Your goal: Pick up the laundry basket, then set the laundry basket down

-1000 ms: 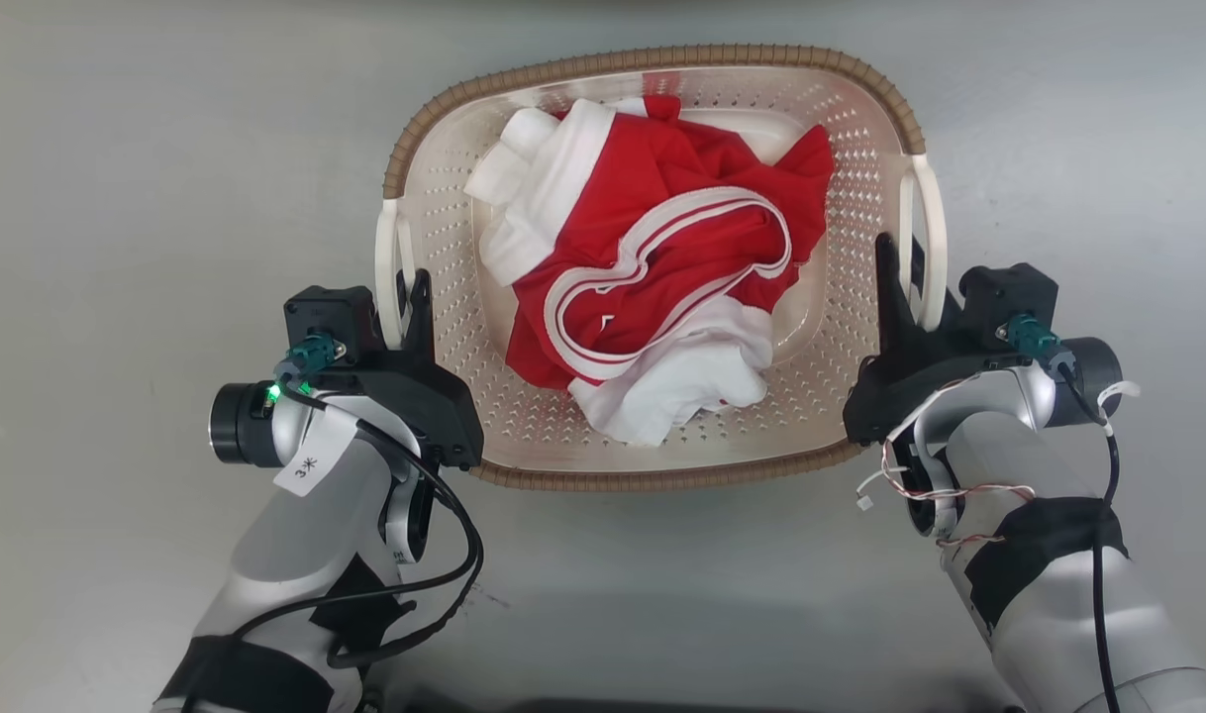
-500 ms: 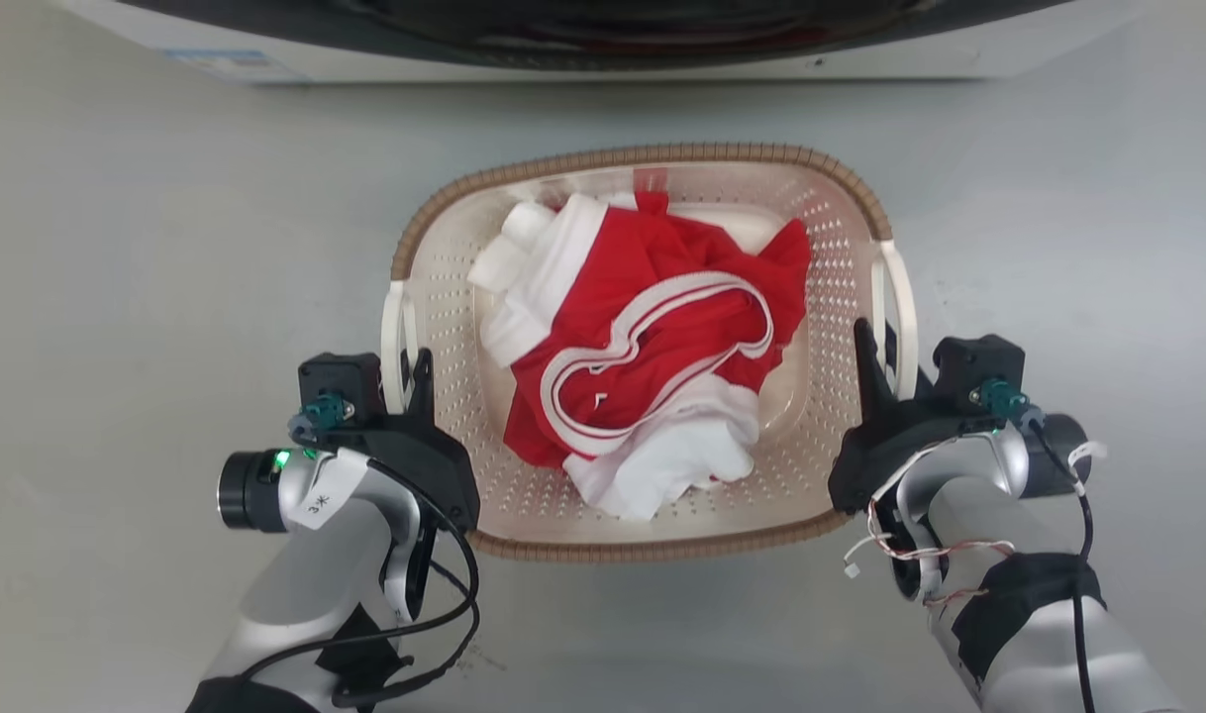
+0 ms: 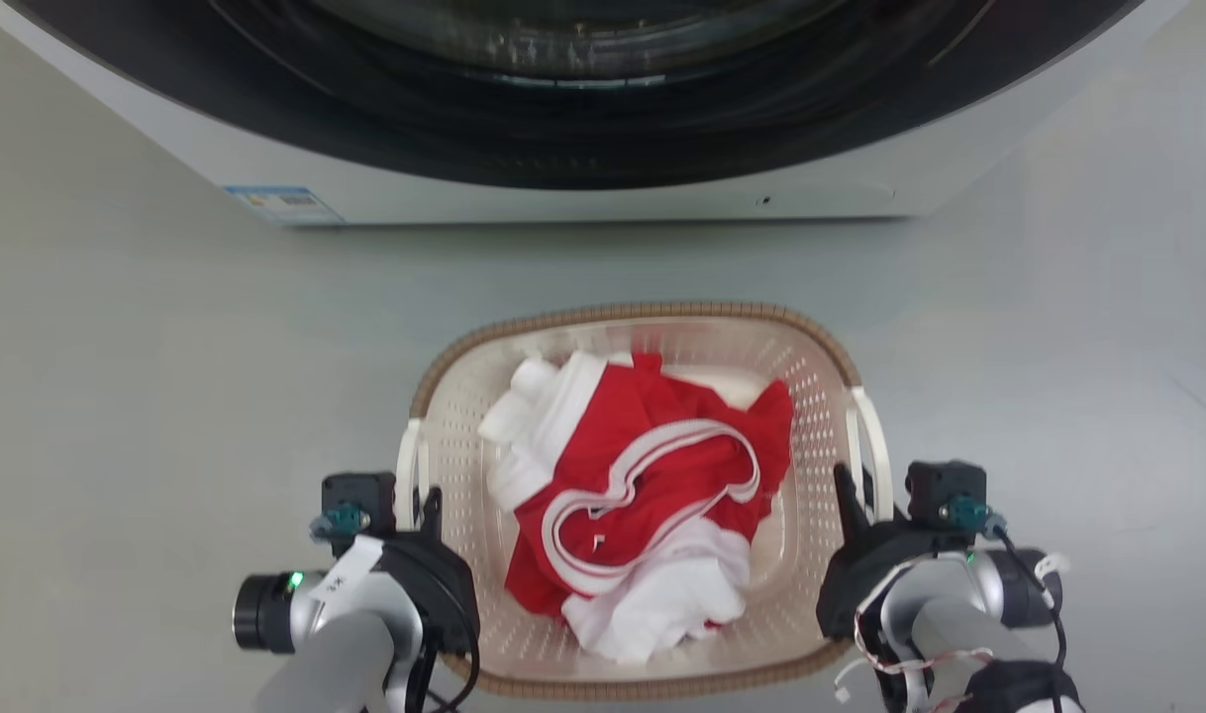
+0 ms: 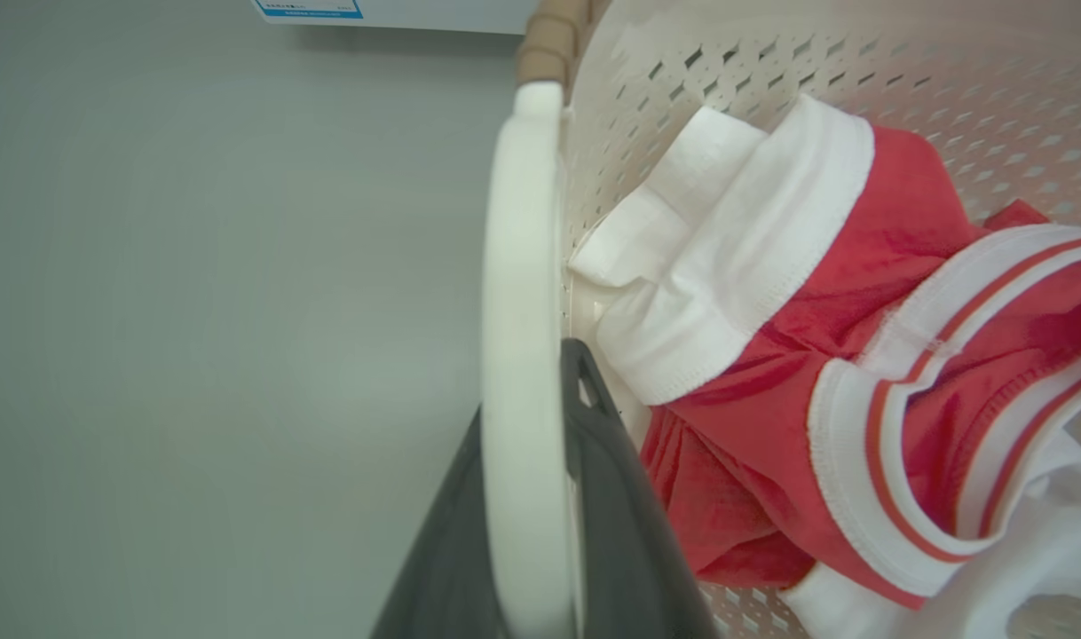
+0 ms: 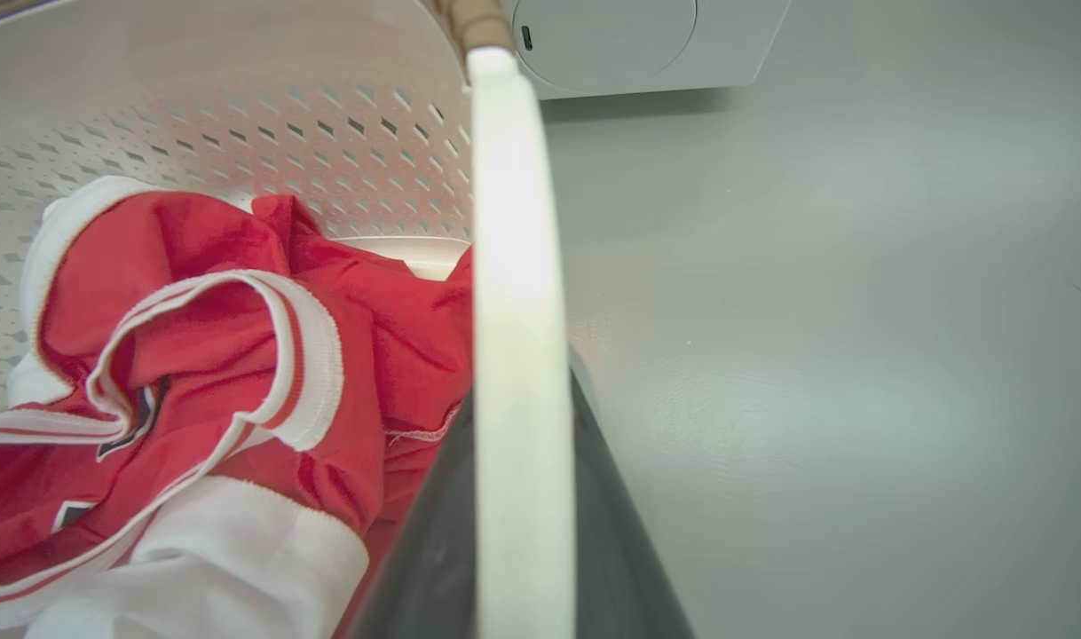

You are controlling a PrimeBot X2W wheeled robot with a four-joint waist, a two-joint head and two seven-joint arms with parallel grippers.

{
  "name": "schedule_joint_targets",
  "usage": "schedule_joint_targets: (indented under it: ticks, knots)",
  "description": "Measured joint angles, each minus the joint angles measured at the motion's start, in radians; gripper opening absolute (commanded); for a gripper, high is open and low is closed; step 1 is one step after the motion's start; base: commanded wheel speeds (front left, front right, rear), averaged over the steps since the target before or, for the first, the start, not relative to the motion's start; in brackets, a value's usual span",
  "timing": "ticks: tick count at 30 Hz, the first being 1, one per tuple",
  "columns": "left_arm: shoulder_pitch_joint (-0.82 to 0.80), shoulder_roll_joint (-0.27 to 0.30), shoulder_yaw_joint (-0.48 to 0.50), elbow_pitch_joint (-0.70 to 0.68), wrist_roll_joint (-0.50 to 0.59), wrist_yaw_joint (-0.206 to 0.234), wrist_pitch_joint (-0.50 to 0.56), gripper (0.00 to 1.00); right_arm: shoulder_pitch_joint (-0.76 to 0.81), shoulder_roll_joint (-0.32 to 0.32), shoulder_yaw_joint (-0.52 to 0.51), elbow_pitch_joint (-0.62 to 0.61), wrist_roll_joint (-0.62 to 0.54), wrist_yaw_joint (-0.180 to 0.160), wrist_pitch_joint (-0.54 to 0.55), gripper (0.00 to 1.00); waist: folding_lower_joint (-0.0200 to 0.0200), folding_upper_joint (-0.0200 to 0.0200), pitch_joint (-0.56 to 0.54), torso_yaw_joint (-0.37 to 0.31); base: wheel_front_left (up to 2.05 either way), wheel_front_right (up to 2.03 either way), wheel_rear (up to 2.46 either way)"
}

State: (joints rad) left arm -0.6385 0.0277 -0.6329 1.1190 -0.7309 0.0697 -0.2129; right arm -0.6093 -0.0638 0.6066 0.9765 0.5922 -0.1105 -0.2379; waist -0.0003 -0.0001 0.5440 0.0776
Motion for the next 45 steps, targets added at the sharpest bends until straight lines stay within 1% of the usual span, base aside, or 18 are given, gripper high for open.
schedule_joint_targets:
  ticks: [10,11,17,30,38,45]
  knots:
    - [0.113,0.003,-0.055,0.03,-0.027,-0.017,0.069,0.0,0.116,0.001,0.098,0.004,0.117,-0.005,0.065,0.0,0.0001,-0.0001,-0.149,-0.013,0.0,0.0,0.0]
    - [0.113,0.003,-0.055,0.03,-0.027,-0.017,0.069,0.0,0.116,0.001,0.098,0.004,0.117,-0.005,0.065,0.0,0.0001,-0.0001,-0.149,-0.013,0.0,0.0,0.0]
    - [0.177,0.006,-0.082,0.04,-0.053,-0.017,0.109,0.0,0.178,0.001,0.151,0.002,0.185,-0.013,0.116,0.0,0.0001,-0.0001,-0.239,-0.02,0.0,0.0,0.0]
    - [0.28,0.014,-0.109,0.071,-0.086,-0.027,0.171,0.0,0.276,0.0,0.257,-0.024,0.308,-0.022,0.199,0.0,0.0001,-0.0001,-0.432,-0.04,0.0,0.0,0.0]
    - [0.306,0.017,-0.122,0.075,-0.094,-0.035,0.191,0.0,0.297,-0.003,0.295,-0.024,0.357,-0.023,0.219,0.0,0.0002,-0.0001,-0.504,-0.052,0.0,0.0,0.0]
    - [0.319,0.018,-0.13,0.073,-0.102,-0.035,0.202,0.0,0.298,-0.003,0.314,-0.01,0.386,-0.023,0.221,0.0,0.0003,0.0,-0.525,-0.058,0.0,0.0,0.0]
